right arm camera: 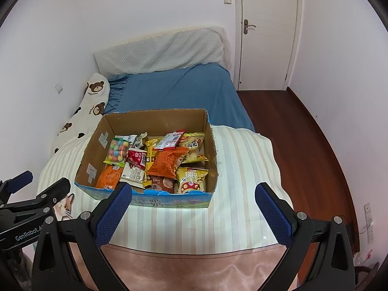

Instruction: Organize snacks

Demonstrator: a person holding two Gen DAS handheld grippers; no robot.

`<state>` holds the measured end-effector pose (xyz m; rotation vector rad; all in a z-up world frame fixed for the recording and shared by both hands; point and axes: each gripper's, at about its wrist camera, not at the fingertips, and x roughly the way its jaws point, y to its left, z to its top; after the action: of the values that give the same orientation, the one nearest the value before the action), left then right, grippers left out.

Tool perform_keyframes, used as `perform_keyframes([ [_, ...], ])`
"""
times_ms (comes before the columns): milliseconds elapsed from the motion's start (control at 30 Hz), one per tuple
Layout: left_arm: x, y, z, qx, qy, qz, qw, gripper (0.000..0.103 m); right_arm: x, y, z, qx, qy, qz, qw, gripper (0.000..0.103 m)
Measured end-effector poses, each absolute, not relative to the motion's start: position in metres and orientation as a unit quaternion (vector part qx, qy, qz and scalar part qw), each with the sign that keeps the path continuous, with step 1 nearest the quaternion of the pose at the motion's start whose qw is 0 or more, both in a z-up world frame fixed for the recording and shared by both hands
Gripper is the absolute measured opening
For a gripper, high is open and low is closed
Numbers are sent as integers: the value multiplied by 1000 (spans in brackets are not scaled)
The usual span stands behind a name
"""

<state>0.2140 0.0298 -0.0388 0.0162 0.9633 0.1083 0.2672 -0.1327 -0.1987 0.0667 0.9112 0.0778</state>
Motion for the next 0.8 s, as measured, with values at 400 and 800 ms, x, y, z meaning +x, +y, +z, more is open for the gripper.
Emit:
perform_keyframes([
  [400, 210, 28, -34, 10, 458, 48, 888, 103, 263, -135, -194, 33, 440, 37, 897, 103],
  [800, 206, 27, -32, 10, 456, 45, 889, 103, 258, -137, -190, 30, 436, 37, 899, 103],
])
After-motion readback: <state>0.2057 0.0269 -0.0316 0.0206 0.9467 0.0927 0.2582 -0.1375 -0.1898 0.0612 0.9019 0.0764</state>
